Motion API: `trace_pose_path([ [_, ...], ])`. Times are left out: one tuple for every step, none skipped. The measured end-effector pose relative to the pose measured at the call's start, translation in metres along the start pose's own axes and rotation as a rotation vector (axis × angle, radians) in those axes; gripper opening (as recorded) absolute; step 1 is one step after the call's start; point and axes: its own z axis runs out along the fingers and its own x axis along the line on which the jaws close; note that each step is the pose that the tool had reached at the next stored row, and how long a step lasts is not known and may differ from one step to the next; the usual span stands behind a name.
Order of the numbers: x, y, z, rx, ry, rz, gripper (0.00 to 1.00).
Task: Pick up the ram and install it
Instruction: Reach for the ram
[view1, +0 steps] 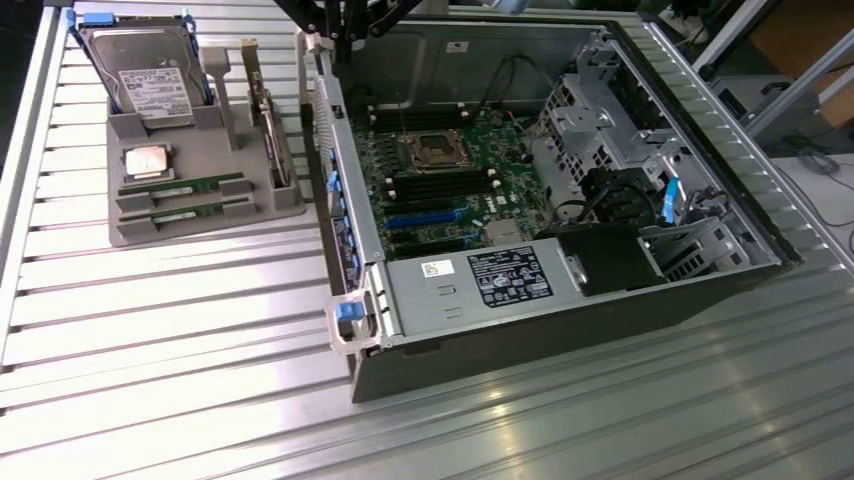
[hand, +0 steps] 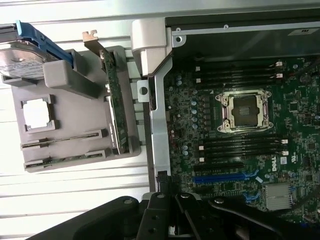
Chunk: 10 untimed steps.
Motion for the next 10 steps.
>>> trace_pose_path([
  [0.0004, 0.0000, 0.0000, 0.0001, 0.0000, 0.000, 0.11],
  [0.0008, -0.0001, -0.0001, 0.0001, 0.0000, 0.000, 0.11],
  [0.0012, -0.0001, -0.0001, 0.0001, 0.0000, 0.000, 0.11],
  [0.0016, -0.0001, -0.0001, 0.0001, 0.0000, 0.000, 0.11],
  [0.0019, -0.0001, -0.0001, 0.0000, 0.0000, 0.000, 0.11],
  [0.0028, -0.0002, -0.0001, 0.0000, 0.0000, 0.000, 0.11],
  [0.0035, -0.0003, -0.0001, 0.0001, 0.0001, 0.000, 0.11],
  [0.0042, -0.0003, -0.0001, 0.0001, 0.0001, 0.000, 0.11],
  [0.0044, -0.0003, -0.0002, 0.0001, 0.0000, 0.000, 0.11],
  [0.0049, -0.0004, -0.0002, 0.0001, 0.0000, 0.000, 0.11],
])
